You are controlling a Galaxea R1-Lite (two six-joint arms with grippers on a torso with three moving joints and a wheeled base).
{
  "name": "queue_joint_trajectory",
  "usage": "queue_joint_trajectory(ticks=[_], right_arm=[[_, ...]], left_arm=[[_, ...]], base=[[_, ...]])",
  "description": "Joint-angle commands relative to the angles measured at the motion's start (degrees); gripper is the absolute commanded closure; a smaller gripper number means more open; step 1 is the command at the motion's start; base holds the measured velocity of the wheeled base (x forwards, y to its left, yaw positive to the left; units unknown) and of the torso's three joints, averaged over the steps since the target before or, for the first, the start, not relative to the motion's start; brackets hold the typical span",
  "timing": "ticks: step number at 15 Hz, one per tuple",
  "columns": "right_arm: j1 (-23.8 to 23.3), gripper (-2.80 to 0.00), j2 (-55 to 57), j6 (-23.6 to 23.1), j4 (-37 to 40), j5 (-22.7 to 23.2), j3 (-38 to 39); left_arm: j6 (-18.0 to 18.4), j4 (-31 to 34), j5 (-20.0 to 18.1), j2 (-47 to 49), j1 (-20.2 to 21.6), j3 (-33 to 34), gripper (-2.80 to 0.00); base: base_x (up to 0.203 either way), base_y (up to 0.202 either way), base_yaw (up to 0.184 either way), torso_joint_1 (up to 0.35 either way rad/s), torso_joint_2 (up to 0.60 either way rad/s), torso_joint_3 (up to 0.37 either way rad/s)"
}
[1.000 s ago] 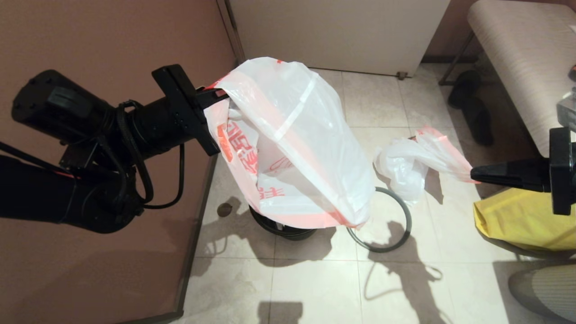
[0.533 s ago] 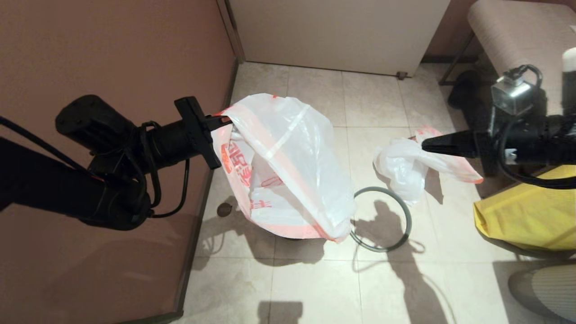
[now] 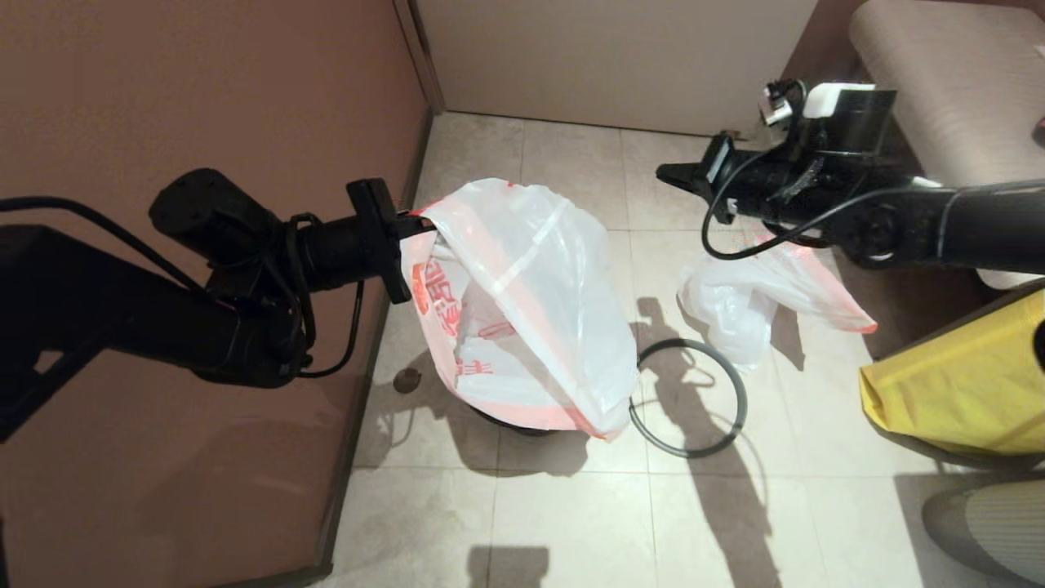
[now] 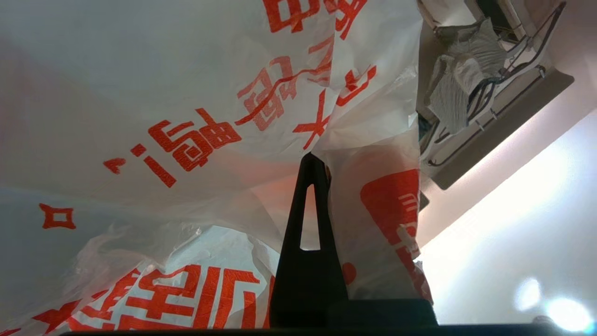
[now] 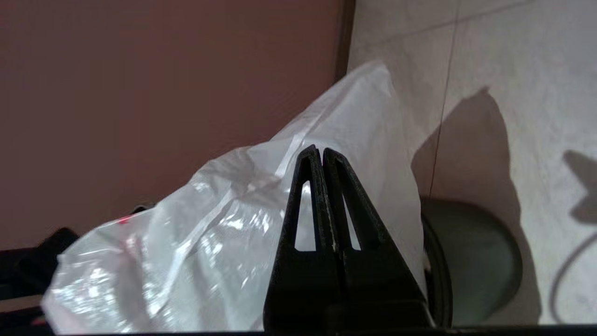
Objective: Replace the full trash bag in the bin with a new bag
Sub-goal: Put the new garbage bag on the trash can
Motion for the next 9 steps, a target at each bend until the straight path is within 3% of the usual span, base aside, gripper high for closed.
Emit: queue_joint_trajectory(ticks=[1, 2, 4, 9], right_arm=[[1.5, 0.0, 11.2, -2.4, -2.5, 0.1, -5.9], [2.2, 0.0, 14.0, -5.8, -5.1, -0.6, -5.7], [2.5, 0.0, 16.7, -8.1, -8.7, -1.8, -5.5], [8.6, 0.0, 16.5, -6.1, -8.9, 2.4, -4.8]], left_arm=[[-4.0, -2.7, -1.1, 2.4, -2.2, -3.2, 0.0], [-4.2, -2.7, -2.6, 2.4, -3.9, -3.2, 0.0], [-4.6, -1.2, -6.0, 3.5, -5.5, -3.8, 0.0], [-7.2, -0.4, -8.9, 3.1, -4.2, -6.9, 0.0]], base=[[0.0, 0.0, 0.0, 0.0, 0.0, 0.0], [0.0, 0.0, 0.0, 0.0, 0.0, 0.0], [0.0, 0.0, 0.0, 0.0, 0.0, 0.0], [0.0, 0.0, 0.0, 0.0, 0.0, 0.0]])
